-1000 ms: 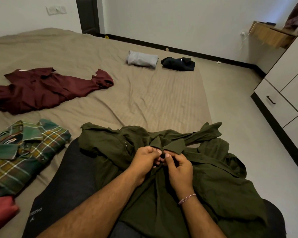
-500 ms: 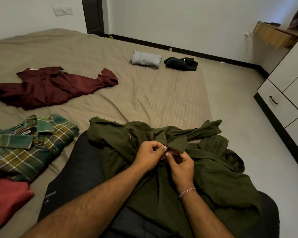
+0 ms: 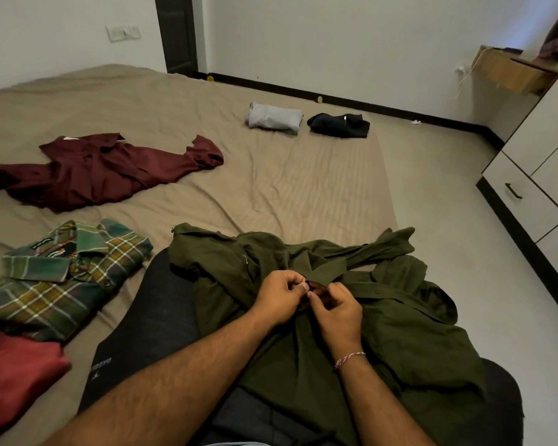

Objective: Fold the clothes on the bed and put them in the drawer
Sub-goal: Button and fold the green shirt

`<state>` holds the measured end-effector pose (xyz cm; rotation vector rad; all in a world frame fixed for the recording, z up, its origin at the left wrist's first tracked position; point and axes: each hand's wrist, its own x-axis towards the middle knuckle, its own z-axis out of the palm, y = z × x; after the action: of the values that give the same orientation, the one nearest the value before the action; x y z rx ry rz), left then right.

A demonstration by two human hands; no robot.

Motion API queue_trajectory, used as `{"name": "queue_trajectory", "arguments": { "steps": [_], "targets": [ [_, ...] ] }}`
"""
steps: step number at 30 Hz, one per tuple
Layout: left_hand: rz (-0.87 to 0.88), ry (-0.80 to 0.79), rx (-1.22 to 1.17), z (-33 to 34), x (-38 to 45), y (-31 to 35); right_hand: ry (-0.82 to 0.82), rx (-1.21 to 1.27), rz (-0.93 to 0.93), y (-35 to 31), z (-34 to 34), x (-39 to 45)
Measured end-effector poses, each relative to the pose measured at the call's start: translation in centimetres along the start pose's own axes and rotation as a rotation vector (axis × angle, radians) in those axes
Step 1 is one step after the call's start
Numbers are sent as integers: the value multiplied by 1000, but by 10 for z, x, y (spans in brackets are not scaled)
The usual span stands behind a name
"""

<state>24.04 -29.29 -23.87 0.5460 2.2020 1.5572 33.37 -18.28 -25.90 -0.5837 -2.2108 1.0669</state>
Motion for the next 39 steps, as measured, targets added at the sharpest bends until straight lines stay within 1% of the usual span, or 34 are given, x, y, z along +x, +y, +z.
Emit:
{"name": "queue_trajectory", "arguments": {
  "steps": [4,9,13,18,21,25,27,30,33,35,39],
  "targets": [
    [-35,14,15,1,2,-1,-14,-153,-104,-2,1,-2],
    [-120,-1,-22,0,4,-5,21,-301,-127,-2,1,-4],
    [-145,-20,-18,-1,3,-5,42,-438,-180,-2,2,-6],
    [-170,-40,-73,-2,3,-4,37,-488,-208,-2,2,-5],
    [-154,-48,-101,-3,2,-1,49,-514,-218,-6,3,-3],
    [-68,-49,-9,-4,0,4,66,-577,-165,-13,1,-5],
    [-56,-43,18,-5,-1,6,64,-590,-193,-15,1,-7],
    [-93,-45,-27,-6,-1,2,31,-686,-267,-16,1,-7],
    [-134,-60,-76,-7,-2,1,2,-774,-280,-15,1,-4],
    [-154,-66,-108,-8,-2,2,-2,-773,-284,-14,0,-5],
    [-217,-95,-207,-9,-3,3,9,-696,-333,-10,-2,-4]
  ]
}}
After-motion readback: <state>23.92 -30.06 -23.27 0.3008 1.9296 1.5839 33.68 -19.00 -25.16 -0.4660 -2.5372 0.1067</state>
